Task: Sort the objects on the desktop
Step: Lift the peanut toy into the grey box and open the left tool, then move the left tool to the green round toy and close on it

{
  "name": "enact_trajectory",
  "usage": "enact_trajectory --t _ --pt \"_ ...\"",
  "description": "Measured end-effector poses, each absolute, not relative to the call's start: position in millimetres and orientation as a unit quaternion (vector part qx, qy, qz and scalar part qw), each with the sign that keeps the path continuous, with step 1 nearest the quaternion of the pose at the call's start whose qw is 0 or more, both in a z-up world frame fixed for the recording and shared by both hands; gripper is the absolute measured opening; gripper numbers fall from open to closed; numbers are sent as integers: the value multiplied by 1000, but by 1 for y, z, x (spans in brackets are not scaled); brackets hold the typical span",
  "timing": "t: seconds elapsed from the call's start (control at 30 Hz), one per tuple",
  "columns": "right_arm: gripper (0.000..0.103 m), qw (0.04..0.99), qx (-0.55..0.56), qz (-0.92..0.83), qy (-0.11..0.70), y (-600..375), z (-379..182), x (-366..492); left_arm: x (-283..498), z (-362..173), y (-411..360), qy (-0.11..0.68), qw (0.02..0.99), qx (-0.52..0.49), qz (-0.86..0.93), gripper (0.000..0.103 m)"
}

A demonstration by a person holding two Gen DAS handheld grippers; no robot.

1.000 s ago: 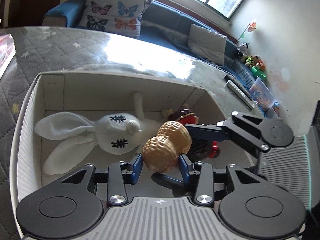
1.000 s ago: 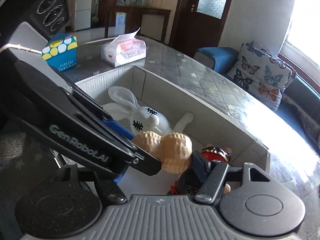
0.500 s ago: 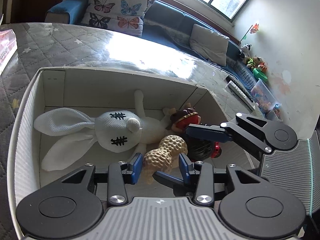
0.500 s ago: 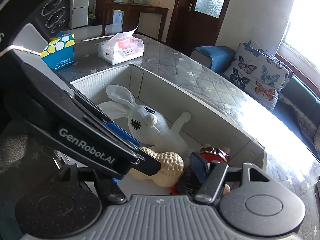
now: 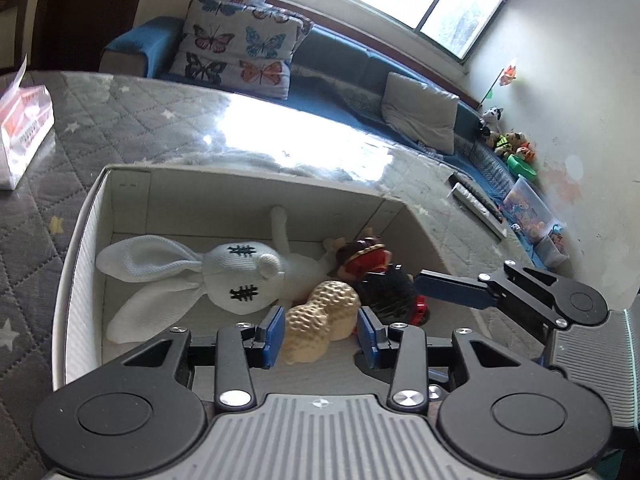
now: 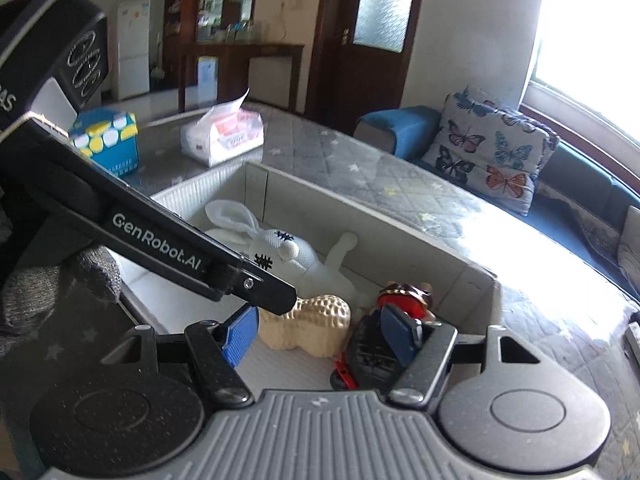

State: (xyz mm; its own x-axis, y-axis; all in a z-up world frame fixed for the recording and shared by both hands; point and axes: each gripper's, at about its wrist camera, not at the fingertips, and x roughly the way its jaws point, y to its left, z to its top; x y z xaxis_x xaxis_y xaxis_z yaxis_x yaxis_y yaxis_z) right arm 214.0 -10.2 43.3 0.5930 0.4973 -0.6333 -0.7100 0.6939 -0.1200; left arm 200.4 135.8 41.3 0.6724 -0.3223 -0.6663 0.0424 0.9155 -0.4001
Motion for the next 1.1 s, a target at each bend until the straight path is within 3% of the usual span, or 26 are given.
enact_trajectory --t 0.1,0.17,0.5,1.1 --pt "70 884 -173 336 276 -25 51 199 190 50 128 377 904 -171 -108 42" --pt "77 890 -165 329 268 -36 55 189 183 56 122 368 907 -169 -114 42" --pt "78 908 -140 282 277 -97 47 137 142 69 85 341 912 -159 -166 42" --pt "82 916 -83 224 322 -154 1 114 136 25 0 396 869 -147 -260 42"
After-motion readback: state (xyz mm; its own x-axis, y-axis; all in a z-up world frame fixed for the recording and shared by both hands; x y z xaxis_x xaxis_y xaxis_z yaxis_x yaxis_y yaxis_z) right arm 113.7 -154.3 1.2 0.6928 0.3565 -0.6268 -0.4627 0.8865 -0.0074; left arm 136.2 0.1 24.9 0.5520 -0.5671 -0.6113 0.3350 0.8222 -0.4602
